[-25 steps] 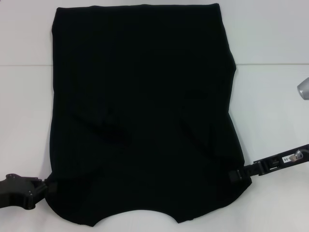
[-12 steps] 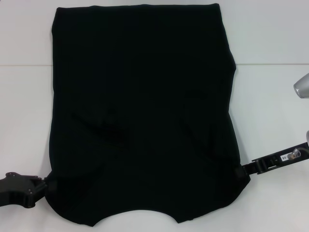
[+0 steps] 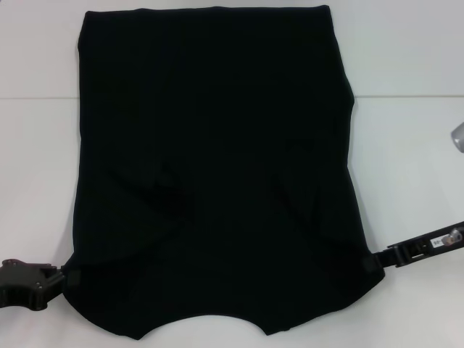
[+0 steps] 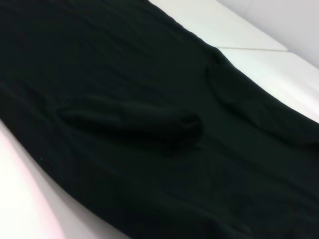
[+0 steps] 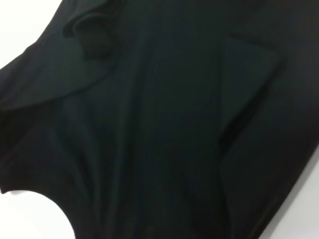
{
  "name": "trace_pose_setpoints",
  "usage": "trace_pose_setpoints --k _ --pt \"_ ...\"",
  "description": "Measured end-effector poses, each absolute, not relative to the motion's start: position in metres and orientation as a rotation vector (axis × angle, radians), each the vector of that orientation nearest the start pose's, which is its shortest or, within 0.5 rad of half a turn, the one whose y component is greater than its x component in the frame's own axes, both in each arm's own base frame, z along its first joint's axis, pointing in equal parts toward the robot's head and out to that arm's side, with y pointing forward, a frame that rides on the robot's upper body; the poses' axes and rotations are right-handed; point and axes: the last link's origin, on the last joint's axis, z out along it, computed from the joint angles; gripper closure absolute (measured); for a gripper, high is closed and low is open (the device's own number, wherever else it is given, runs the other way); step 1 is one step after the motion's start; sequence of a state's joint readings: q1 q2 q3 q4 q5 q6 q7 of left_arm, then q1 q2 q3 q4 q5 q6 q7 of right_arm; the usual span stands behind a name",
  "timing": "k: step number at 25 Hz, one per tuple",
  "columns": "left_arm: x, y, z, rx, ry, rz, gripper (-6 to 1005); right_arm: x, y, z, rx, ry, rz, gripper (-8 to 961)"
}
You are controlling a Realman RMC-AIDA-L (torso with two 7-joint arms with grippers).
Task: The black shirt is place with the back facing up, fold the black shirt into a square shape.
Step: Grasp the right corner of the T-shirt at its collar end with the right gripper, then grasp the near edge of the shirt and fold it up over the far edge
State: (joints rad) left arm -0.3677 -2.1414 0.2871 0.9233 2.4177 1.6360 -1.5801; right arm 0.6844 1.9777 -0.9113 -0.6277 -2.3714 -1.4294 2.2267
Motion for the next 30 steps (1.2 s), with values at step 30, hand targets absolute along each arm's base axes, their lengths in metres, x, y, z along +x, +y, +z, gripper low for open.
trace_pose_setpoints --k 30 --pt "-0.336 0.209 0.059 -2.649 -1.306 -0.509 984 0.344 0.262 0.067 -2.656 1.515 0.115 912"
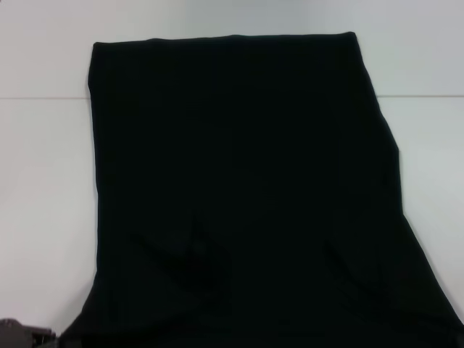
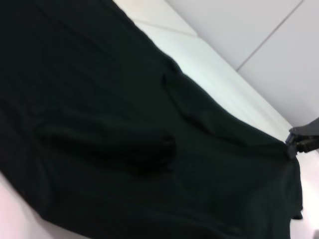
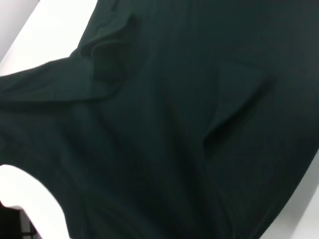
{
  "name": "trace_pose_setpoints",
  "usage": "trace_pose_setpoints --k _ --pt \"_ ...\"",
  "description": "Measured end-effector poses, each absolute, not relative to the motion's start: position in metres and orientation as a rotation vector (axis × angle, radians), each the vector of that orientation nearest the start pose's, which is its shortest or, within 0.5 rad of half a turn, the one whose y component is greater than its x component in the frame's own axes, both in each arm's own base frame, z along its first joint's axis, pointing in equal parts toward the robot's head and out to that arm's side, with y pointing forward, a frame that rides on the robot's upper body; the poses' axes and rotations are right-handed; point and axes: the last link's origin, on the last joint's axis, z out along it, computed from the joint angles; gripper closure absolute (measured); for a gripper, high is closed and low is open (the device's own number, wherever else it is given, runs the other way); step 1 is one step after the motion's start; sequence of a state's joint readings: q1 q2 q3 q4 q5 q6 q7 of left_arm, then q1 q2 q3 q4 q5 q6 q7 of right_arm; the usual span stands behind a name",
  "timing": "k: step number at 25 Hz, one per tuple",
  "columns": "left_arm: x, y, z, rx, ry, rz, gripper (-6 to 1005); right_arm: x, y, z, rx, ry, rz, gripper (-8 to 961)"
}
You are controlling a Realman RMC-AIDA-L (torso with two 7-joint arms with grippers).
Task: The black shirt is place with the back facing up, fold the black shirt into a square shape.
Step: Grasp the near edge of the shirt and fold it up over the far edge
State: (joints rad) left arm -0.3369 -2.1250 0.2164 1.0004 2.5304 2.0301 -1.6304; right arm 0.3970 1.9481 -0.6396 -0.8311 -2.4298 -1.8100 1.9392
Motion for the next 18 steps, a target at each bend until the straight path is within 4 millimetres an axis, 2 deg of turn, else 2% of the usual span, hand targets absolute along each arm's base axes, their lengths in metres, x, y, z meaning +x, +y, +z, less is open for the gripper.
trace_pose_setpoints --k 4,12,15,18 --pt "-0.337 0.203 0.056 -2.674 -1.342 -0.490 984 0.353 0.242 0.070 -2.669 1.534 0.135 912" --pt "-0.338 0.196 0.050 -2.687 -1.381 -0.485 984 0.365 0.209 0.062 -2.694 1.580 0.143 912" --pt "-0.336 0.198 0.050 -2.694 -1.377 -0.488 984 0.366 0.206 0.064 -2.685 1.575 0.179 912" --pt "-0.333 0.205 0.051 -2.706 -1.361 -0.494 984 0.361 0.213 0.066 -2.690 1.549 0.215 912"
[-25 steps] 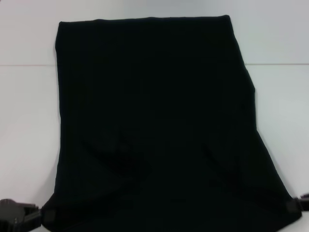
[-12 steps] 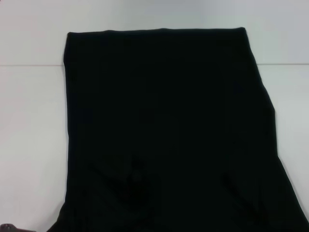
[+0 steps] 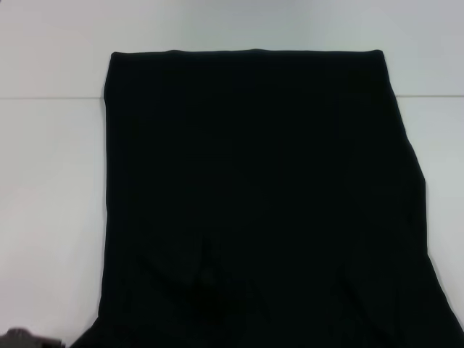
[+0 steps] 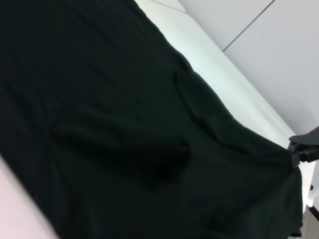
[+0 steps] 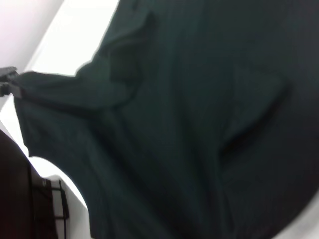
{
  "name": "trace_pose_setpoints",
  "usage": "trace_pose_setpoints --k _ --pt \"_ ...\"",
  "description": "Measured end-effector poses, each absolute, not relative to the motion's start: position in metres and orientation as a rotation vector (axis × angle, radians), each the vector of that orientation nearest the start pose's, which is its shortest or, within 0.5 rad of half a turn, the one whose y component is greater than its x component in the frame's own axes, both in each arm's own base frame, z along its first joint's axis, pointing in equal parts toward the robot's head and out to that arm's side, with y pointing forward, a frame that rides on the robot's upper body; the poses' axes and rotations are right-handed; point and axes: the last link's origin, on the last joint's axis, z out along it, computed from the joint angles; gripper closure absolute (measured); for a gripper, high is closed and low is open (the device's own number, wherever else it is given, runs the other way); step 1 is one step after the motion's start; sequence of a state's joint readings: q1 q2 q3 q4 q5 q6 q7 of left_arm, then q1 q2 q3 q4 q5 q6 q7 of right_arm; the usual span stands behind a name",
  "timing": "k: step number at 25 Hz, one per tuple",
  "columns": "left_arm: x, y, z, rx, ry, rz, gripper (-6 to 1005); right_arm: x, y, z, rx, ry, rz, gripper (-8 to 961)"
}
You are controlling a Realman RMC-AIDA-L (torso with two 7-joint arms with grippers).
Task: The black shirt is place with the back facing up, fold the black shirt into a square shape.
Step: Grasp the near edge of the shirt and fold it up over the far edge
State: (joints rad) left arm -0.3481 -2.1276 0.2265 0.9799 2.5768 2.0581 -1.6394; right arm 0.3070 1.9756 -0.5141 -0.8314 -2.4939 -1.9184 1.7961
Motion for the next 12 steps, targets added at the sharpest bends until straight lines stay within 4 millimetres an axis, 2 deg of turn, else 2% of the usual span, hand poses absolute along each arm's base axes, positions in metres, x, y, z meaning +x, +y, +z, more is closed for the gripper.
trace_pose_setpoints --k 1,7,12 --pt "-0.333 0.205 0.051 -2.706 -1.361 -0.494 984 0.358 0.217 0.066 -2.692 1.534 0.228 912" --pt "-0.310 0.247 0.063 -2.743 -1.256 -0.574 984 0.340 0.251 0.072 -2.696 1.438 0.305 912" --pt "-0.285 0.299 0.077 -2.719 -1.129 -0.648 984 0.326 0.285 0.085 -2.626 1.340 0.408 911"
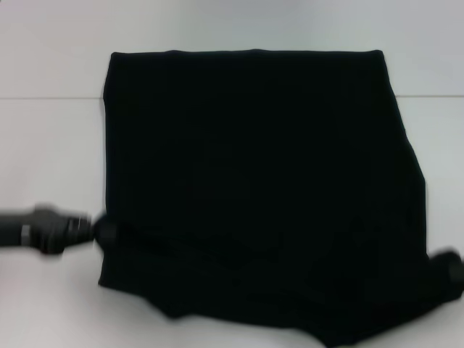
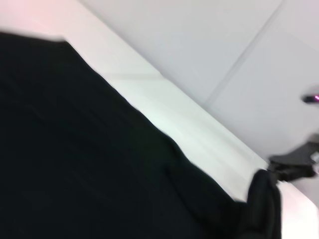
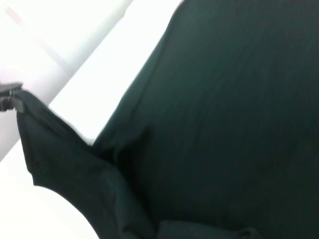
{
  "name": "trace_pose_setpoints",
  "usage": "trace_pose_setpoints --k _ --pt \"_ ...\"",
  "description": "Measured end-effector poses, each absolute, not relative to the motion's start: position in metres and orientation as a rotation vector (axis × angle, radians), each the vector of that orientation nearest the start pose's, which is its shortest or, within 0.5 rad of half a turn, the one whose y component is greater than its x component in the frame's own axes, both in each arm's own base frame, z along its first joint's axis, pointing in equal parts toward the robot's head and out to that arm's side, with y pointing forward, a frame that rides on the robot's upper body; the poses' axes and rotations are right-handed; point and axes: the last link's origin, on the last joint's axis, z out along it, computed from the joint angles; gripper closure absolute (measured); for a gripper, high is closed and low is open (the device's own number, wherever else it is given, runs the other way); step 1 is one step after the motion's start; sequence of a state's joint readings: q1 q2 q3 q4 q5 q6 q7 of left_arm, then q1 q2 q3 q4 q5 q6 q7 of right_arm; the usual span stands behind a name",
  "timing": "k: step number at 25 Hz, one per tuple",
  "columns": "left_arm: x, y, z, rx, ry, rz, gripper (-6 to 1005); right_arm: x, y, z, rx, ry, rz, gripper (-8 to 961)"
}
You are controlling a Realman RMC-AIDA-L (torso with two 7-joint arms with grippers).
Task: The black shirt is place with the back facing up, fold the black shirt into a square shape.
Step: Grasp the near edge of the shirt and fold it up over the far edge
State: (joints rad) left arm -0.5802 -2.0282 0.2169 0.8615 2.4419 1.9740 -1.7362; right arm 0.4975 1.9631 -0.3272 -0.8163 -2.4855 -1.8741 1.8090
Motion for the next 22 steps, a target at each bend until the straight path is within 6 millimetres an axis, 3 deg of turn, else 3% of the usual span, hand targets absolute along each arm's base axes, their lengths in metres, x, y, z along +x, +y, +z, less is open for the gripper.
trace_pose_setpoints --k 1,5,10,17,22 --pt "-0.285 0.299 0.077 -2.719 -1.129 -0.648 984 0.323 0.292 0.086 -2.608 1.324 0.426 911" --pt "-0.277 0.355 0.081 -2.543 -1.162 -0.616 984 0.311 0.324 0.083 -2.532 1.279 0.459 911" --pt "-0.277 0.397 0.080 -2.378 -1.181 -0.555 984 0.295 0.367 0.065 -2.455 1.259 0.490 911" --pt "-0.278 0.426 0.075 -2.250 -1.150 -0.490 984 0.279 0.417 0.042 -2.305 1.231 0.463 911" --pt "-0.275 0.441 0.068 -2.207 -1.116 -0.421 984 0.269 0.440 0.031 -2.223 1.218 0.444 911"
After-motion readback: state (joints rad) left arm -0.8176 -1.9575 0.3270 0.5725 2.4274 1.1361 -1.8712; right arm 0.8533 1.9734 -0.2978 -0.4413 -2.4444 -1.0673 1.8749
